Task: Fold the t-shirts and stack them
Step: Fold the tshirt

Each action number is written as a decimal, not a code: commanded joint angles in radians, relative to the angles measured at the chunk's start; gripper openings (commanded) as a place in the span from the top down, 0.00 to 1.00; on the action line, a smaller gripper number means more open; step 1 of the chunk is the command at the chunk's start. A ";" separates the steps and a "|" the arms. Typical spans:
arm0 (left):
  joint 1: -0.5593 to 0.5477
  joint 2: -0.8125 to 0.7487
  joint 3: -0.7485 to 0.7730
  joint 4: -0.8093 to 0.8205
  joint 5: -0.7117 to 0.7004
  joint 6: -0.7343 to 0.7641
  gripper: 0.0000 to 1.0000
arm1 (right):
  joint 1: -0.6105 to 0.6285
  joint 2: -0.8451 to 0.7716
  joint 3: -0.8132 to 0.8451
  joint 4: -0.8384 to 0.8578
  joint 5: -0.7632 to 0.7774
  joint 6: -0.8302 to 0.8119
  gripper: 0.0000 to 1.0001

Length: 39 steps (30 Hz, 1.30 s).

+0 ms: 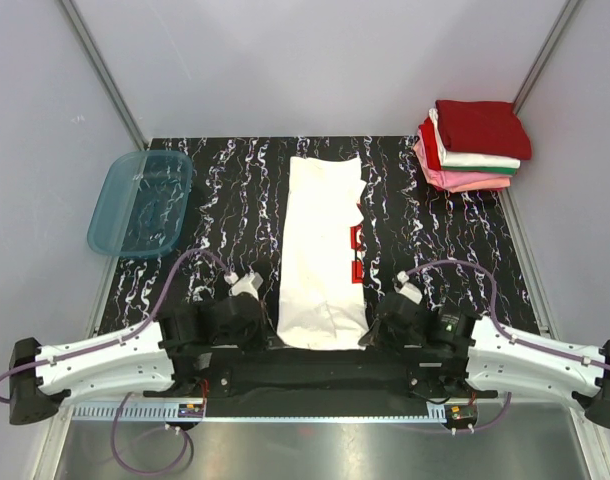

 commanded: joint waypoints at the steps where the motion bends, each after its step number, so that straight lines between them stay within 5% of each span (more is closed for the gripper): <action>1: 0.008 0.064 0.149 -0.096 -0.130 0.083 1.00 | 0.003 0.012 0.142 -0.108 0.184 -0.090 1.00; 18: 0.499 0.495 0.603 -0.044 0.011 0.613 1.00 | -0.524 0.562 0.712 -0.002 0.054 -0.724 1.00; 28: 0.703 0.834 0.839 0.009 0.201 0.792 1.00 | -0.659 0.831 0.917 0.024 -0.023 -0.791 1.00; 39: 0.766 1.119 1.071 -0.068 0.281 0.854 1.00 | -0.708 0.992 0.962 0.081 -0.092 -0.791 1.00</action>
